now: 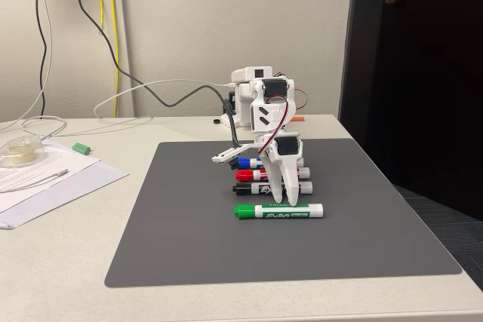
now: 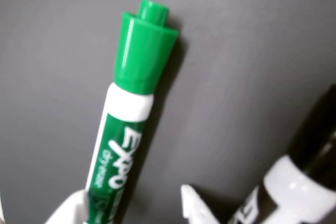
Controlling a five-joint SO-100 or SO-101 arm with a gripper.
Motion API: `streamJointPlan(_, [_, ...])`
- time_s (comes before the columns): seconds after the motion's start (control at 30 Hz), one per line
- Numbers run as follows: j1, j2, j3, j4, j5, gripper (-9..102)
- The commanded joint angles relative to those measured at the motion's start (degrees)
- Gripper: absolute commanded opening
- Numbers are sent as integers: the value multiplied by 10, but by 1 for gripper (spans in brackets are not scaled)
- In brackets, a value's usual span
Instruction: Pick up the green marker.
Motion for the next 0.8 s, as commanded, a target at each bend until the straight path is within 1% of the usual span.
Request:
streamJointPlan(0.0, [-4,11,-4,1,11,28])
streamJointPlan(0.07, [-1,11,-4,0,33,31])
streamJointPlan(0.2, [0,11,-4,-1,66,31])
streamJointPlan(0.33, [0,9,-4,-2,66,34])
streamJointPlan(0.77, [5,11,-4,4,-31,34])
